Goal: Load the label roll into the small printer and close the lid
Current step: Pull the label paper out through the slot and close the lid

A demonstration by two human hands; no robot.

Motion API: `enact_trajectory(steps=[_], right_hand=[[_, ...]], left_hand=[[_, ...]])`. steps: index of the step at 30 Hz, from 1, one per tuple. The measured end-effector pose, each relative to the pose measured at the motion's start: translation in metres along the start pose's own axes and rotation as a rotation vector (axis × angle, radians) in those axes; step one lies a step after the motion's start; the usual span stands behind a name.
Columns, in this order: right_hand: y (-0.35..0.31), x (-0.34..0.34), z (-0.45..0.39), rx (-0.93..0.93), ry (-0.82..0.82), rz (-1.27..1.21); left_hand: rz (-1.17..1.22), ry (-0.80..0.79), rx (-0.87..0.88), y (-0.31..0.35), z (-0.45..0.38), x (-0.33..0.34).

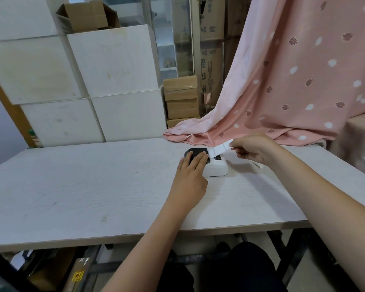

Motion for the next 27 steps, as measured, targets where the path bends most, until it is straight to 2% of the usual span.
enact_trajectory(steps=[10, 14, 18, 24, 27], right_hand=[[-0.008, 0.004, 0.004, -0.036, 0.03, 0.038], [-0.007, 0.005, 0.007, -0.057, 0.017, -0.021], [0.007, 0.009, 0.0, -0.063, 0.009, -0.066], [0.034, 0.023, -0.003, -0.14, -0.048, 0.105], [0.038, 0.027, -0.009, -0.153, -0.078, -0.026]], left_hand=[[-0.072, 0.004, 0.014, 0.0, 0.001, 0.003], [-0.038, 0.028, 0.017, 0.002, 0.002, 0.001], [-0.057, 0.118, -0.031, 0.001, 0.006, -0.006], [-0.09, 0.205, -0.119, -0.005, 0.007, -0.014], [-0.087, 0.217, -0.124, -0.007, 0.009, -0.014]])
Point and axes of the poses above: each hand's wrist, its own z-axis away from the middle knuckle, its own x-axis out of the palm, y = z × x, the point moved 5 cm from there along -z, towards the middle knuckle, and after that the axes turned 6 degrees about x, right-handed, at the moved point
